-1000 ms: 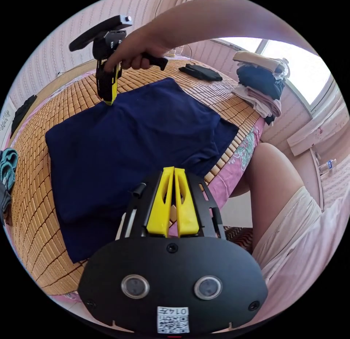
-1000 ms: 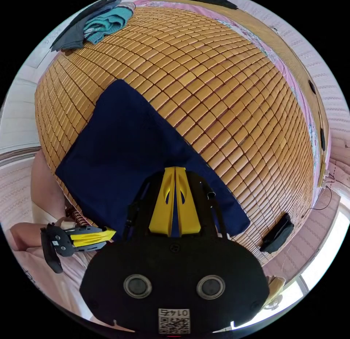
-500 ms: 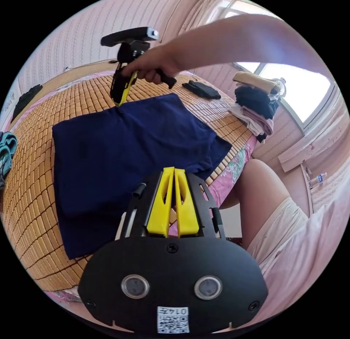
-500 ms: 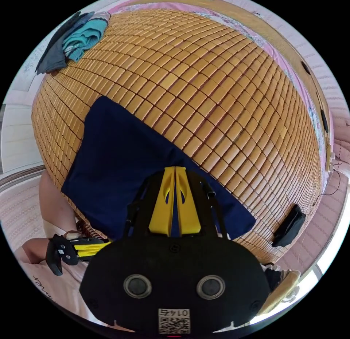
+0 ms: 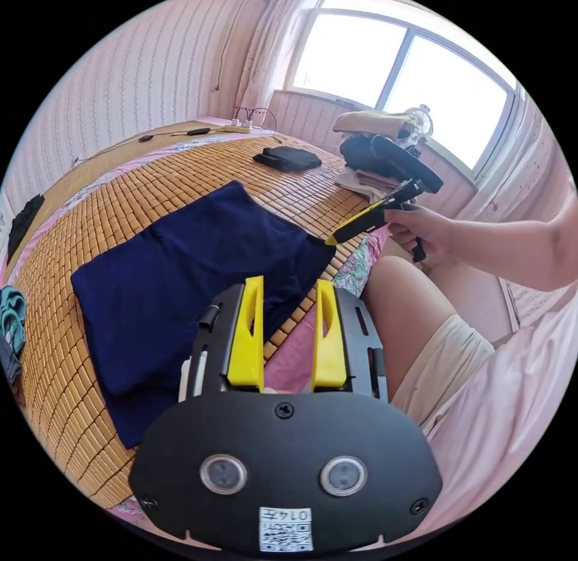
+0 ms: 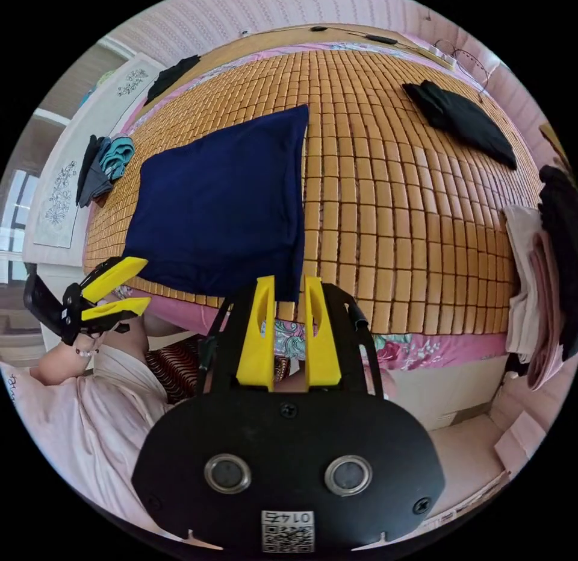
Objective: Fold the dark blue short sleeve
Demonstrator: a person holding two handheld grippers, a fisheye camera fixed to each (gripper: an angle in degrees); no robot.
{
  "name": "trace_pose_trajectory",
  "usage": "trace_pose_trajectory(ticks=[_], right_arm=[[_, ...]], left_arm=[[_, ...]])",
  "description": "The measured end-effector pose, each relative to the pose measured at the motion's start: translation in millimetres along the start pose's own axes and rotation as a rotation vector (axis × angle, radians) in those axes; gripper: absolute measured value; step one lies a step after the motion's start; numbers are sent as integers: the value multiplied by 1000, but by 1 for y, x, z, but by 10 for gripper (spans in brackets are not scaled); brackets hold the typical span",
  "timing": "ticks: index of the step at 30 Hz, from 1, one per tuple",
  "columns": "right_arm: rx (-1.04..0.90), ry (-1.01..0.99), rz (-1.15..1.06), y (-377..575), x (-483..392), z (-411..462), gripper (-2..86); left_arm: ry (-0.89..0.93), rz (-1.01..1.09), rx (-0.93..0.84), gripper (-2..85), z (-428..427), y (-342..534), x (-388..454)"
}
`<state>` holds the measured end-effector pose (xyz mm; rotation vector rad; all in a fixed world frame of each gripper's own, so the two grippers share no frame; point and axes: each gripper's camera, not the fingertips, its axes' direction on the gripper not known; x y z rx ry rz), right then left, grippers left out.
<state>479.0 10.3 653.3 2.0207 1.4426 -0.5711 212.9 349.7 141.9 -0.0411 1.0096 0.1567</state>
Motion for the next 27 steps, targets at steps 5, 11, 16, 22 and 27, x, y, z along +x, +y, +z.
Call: trace_pose_trajectory(ticks=[5,11,16,22,27], right_arm=[[15,-72,89,23,44,6,17],[145,-308,139,62,97,-14,6],[210,-450,158,83,131,-24,6],[228,-552,80,102,147,-34,6],[233,-583,-3,123,157,-51,5]], left_arm=[[7,153,-115,134,30,-21,31],[-9,285,-185,164,69,-52,60],[-36,389,-246,228,105,-71,86],[-113,403,-290,171,122,-82,104],[-106,495,-305,64,107,-69,120]])
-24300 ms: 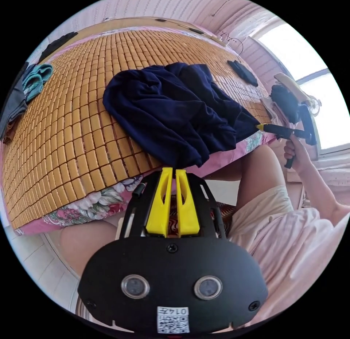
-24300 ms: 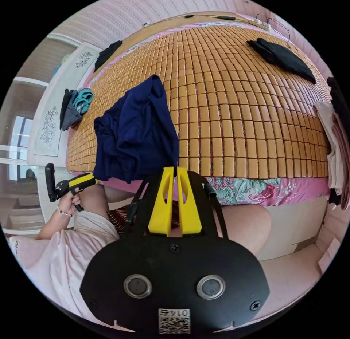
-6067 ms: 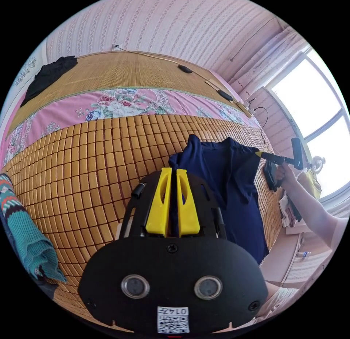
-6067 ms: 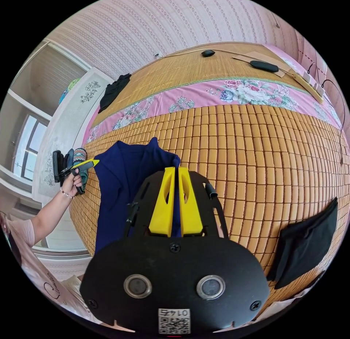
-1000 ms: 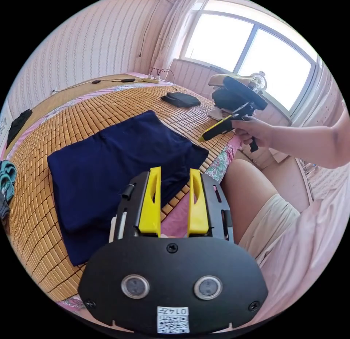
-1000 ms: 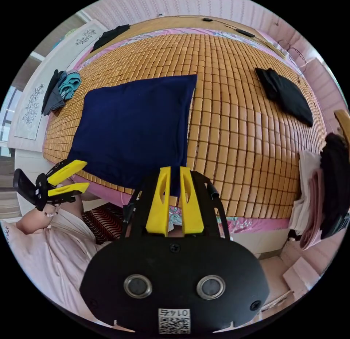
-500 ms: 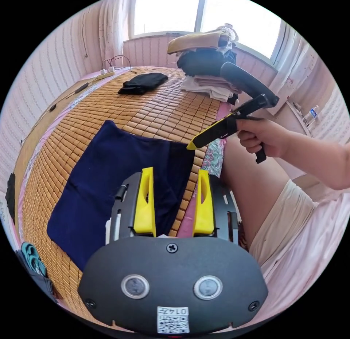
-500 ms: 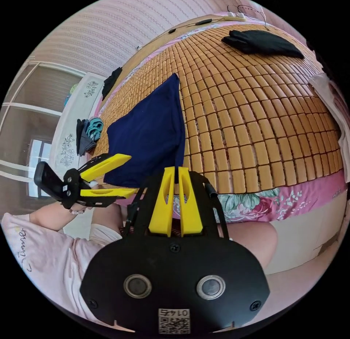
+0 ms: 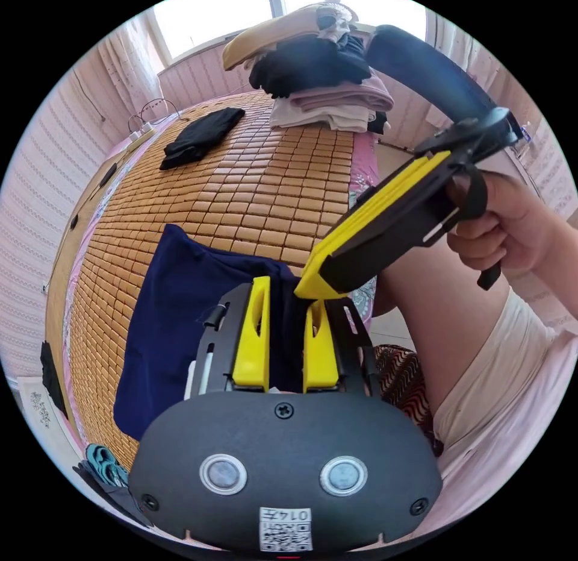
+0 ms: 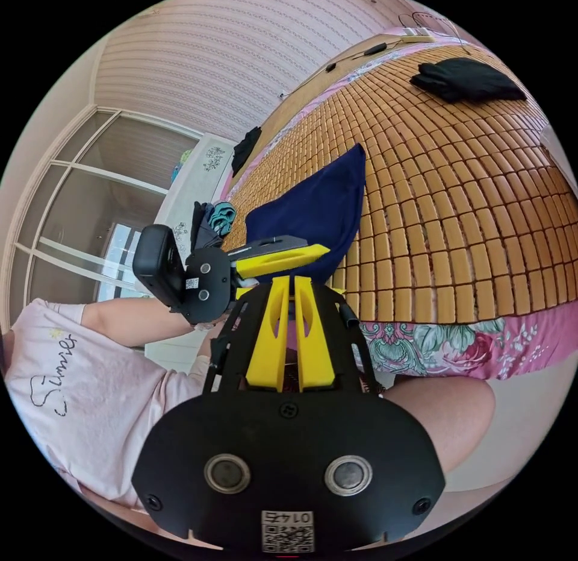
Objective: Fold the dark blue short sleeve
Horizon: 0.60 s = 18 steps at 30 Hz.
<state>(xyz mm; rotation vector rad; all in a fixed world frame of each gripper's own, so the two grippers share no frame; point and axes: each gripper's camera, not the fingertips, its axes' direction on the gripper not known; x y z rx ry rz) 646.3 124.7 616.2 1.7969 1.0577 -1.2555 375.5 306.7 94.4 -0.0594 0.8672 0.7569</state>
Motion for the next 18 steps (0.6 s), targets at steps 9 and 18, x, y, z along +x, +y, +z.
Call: trace_pose_trajectory(ticks=[9,18], right_arm=[[160,171,294,42,42,-52,13],[84,234,434,22,58,-15,76]], left_arm=[[151,-44,68,9,-62,63,18],[288,-205,128,7,-135,138,-13]])
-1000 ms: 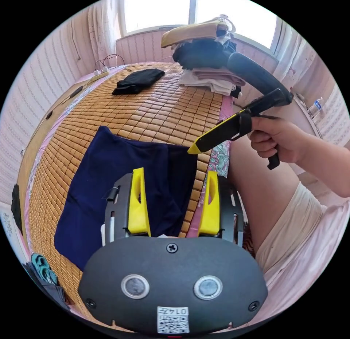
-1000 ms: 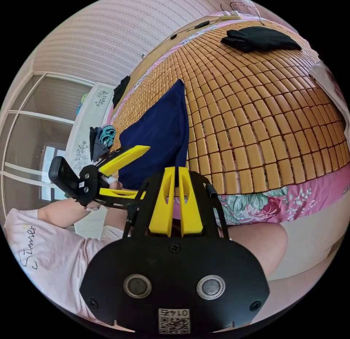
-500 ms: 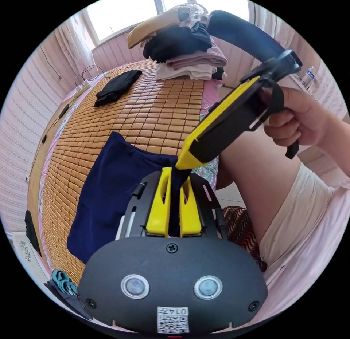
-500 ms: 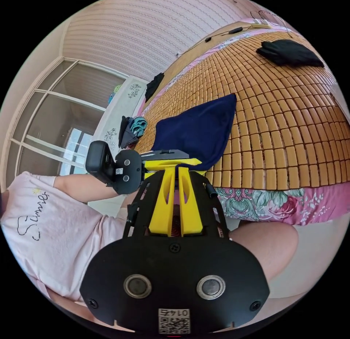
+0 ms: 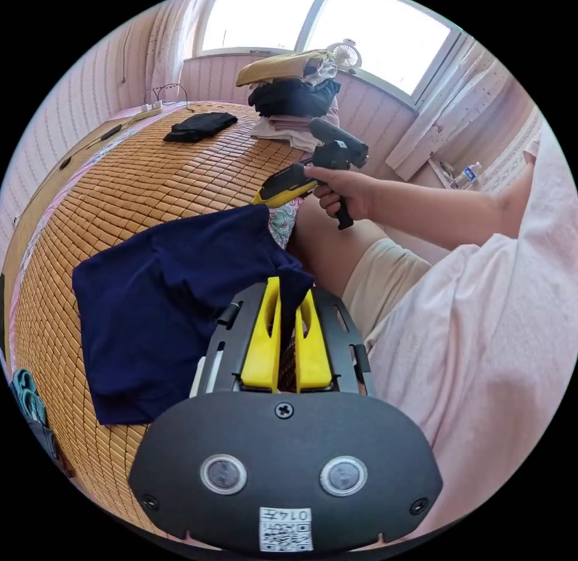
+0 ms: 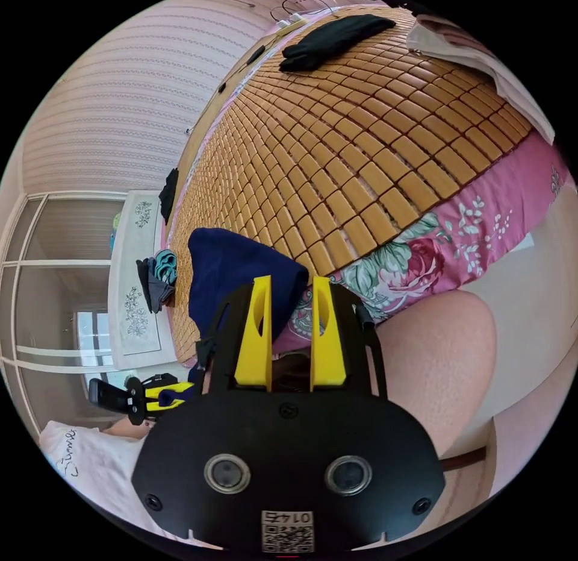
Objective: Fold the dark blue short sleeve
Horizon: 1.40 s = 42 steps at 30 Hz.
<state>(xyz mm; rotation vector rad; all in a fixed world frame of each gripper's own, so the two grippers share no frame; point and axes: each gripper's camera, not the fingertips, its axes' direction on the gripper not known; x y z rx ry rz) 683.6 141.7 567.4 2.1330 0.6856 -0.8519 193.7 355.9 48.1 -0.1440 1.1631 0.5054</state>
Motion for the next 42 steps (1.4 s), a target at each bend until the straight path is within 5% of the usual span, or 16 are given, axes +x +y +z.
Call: trace_pose_trajectory(ticks=[13,20,32,42], right_arm=[[11,-120,-157,14,-54,-60,8],[-53,-46,-427,-32,-174,-45,7],[-248,294,-455,-122,-331,131,8],[-206,276,-578,-126,-369,145,32]], left_arm=[[125,-156,191,0,-113,41,-59],[59,-418,420,-3,-175,73,-127],[-42,-824,304,16,-194,90,-313],[-166,-1069,223,51,-201,119,-374]])
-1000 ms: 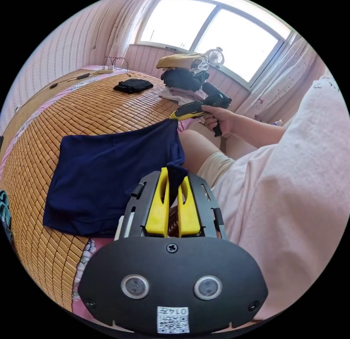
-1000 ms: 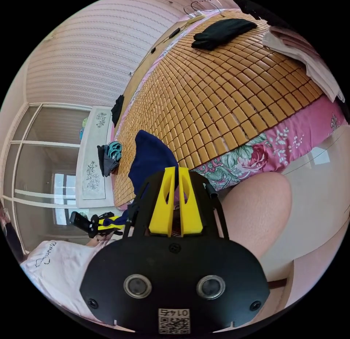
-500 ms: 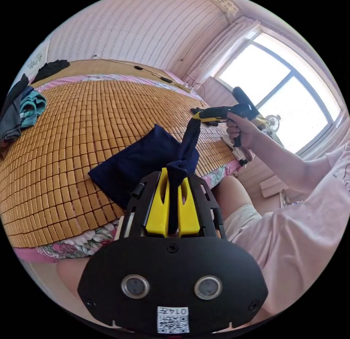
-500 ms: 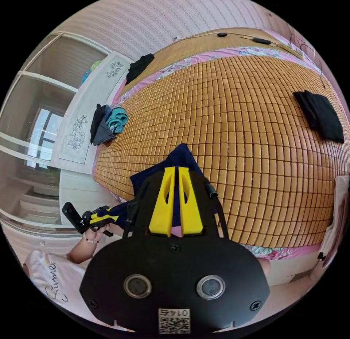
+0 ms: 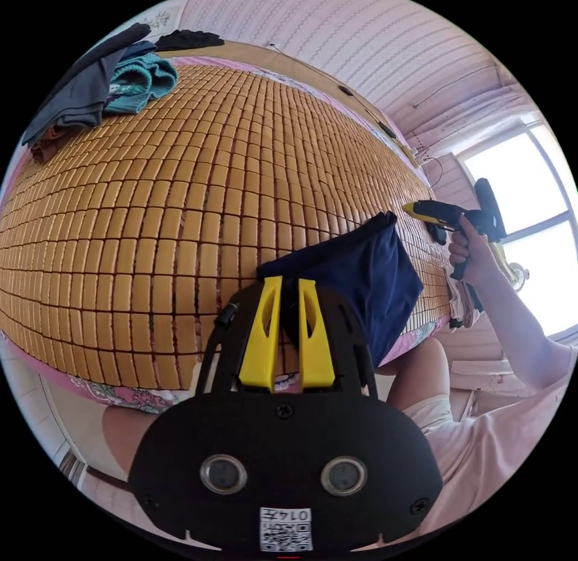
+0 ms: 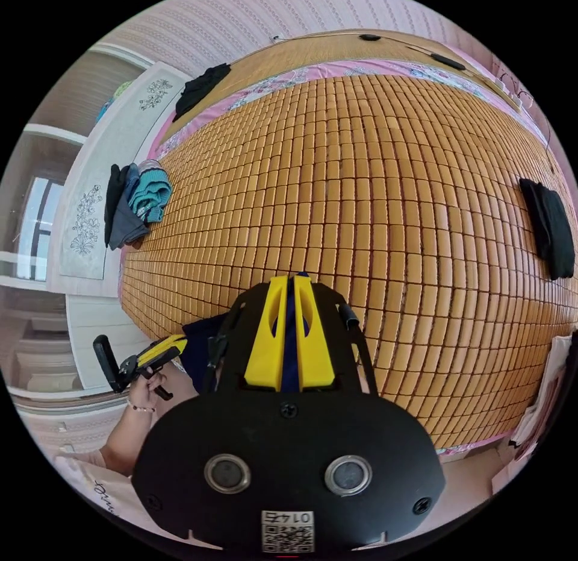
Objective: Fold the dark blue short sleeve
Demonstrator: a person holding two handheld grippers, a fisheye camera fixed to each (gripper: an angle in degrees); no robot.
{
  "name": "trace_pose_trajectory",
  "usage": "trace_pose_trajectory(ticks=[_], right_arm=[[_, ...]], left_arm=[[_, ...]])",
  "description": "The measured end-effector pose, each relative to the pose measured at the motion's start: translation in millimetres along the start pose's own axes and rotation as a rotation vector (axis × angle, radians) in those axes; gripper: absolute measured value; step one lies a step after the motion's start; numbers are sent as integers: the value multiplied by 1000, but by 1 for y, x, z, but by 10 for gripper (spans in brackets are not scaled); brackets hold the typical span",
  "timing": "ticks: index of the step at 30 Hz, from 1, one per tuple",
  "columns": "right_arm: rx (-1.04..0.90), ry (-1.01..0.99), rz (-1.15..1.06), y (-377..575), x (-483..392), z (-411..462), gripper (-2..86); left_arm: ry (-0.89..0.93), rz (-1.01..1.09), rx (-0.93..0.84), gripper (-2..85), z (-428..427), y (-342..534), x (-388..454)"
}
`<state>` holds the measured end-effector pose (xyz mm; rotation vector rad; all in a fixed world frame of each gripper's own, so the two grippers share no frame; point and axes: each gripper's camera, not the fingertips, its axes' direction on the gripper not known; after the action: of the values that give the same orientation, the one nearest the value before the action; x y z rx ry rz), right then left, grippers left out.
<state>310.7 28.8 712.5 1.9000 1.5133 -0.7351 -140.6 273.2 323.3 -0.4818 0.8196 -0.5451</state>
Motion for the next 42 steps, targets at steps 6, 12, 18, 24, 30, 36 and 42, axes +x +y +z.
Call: trace_pose_trajectory(ticks=[6,12,18,24,30,36,42], right_arm=[[-47,119,-222,10,-15,2,96],[-100,90,-246,-6,-21,17,161],[-179,78,-248,-10,-31,25,103],[-149,-26,-288,13,-23,-4,16],[45,-205,-303,65,-7,-69,4],[241,-228,-351,132,0,-139,4],[443,-220,-312,165,28,-201,6]], left_arm=[[-110,85,49,43,-13,1,13],[14,243,98,138,-11,-6,34],[-114,253,-66,114,29,-16,57],[-80,227,-80,26,33,-3,74],[-51,283,8,-5,13,29,105],[-69,469,138,-9,-48,69,179],[-104,697,248,-9,-85,97,276]])
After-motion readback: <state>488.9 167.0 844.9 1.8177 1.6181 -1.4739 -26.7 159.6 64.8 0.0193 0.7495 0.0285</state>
